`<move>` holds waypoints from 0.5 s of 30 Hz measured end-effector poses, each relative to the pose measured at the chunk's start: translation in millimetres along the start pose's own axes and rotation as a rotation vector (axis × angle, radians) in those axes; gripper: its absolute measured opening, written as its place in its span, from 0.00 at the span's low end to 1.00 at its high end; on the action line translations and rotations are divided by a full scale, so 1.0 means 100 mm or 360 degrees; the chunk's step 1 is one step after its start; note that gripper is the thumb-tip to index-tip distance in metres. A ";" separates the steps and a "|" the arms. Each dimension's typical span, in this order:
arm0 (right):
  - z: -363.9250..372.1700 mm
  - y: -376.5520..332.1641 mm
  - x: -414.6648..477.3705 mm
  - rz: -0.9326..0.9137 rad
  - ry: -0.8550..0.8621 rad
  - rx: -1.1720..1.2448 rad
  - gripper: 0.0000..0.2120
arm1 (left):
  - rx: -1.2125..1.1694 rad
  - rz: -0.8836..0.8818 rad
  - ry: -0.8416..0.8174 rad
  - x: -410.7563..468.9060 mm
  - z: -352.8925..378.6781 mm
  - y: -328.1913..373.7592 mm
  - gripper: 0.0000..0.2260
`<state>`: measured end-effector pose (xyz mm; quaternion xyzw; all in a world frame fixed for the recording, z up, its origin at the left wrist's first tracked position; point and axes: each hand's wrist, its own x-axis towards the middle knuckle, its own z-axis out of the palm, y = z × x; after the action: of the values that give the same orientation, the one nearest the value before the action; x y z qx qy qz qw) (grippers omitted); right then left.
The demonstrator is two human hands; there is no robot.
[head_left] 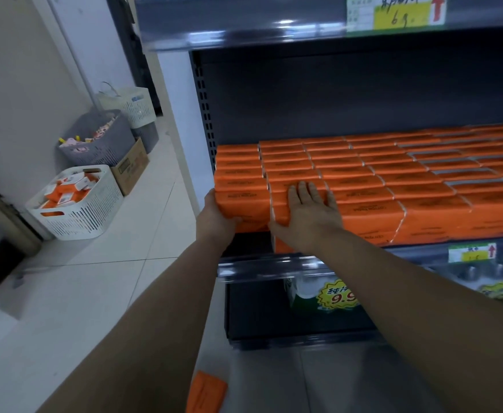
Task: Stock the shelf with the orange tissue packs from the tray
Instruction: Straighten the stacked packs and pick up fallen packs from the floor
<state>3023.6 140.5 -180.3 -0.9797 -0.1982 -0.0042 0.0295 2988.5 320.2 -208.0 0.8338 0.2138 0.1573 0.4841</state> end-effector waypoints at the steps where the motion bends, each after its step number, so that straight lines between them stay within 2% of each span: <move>1: 0.00 0.01 0.00 0.0005 0.0000 0.0000 0.45 | -0.0001 -0.0003 0.0002 0.00 0.01 0.00 0.32; 7: -0.12 -0.09 -0.08 -0.0114 0.0101 0.0109 0.45 | -0.0048 -0.0089 0.0059 -0.07 -0.07 0.04 0.35; 11: -0.08 -0.24 -0.32 -0.0322 0.0400 0.0295 0.32 | -0.0043 -0.0089 0.0164 -0.25 -0.27 -0.03 0.34; 15: 0.26 -0.42 -0.67 -0.0657 0.0737 0.0324 0.18 | 0.0076 -0.0140 0.0250 -0.60 -0.51 -0.45 0.29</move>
<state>2945.5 155.1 -205.0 -0.8838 -0.3802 -0.2130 0.1703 2903.8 347.7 -226.0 0.8199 0.2913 0.1957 0.4523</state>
